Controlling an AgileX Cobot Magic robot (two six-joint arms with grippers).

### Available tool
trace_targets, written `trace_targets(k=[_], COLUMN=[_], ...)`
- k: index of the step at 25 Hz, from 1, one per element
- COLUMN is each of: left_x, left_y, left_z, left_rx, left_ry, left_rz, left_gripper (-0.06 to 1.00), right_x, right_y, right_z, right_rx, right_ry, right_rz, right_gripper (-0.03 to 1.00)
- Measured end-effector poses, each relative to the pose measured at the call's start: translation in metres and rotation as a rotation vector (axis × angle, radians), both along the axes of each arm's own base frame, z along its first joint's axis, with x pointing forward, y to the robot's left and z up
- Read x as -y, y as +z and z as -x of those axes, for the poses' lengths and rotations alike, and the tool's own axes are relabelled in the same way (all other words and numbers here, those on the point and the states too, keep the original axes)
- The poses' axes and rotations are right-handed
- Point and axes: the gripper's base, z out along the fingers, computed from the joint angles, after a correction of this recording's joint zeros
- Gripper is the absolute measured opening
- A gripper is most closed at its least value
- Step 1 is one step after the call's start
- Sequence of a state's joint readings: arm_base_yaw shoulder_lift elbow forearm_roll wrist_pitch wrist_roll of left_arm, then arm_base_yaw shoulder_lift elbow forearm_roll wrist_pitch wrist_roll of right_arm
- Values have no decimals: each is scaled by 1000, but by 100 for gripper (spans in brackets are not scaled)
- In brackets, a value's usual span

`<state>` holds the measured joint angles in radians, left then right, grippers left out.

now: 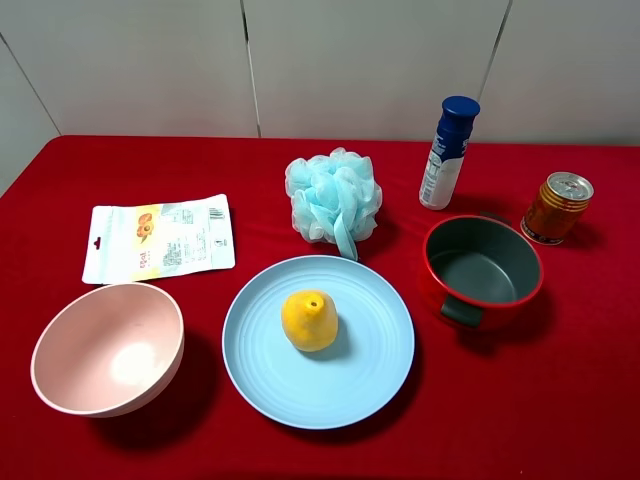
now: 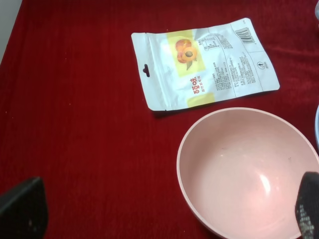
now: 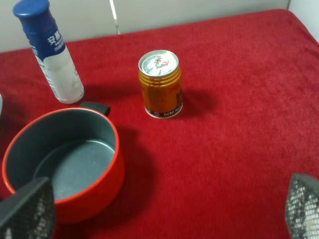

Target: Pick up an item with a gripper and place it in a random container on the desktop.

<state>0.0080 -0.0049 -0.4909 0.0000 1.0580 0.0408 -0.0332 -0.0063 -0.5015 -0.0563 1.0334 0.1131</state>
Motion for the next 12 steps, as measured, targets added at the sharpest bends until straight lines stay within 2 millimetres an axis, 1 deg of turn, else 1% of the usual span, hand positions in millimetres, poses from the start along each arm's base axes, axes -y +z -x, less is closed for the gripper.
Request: trace_targets(k=[12], left_x=[-2], left_y=[0], left_z=[0], left_rx=[0], left_ry=[-4], left_rz=[-19], left_gripper=[99], right_x=[0], right_y=[0], right_z=[0], right_rx=[0], right_ry=[0], right_rz=[0], right_gripper=[69])
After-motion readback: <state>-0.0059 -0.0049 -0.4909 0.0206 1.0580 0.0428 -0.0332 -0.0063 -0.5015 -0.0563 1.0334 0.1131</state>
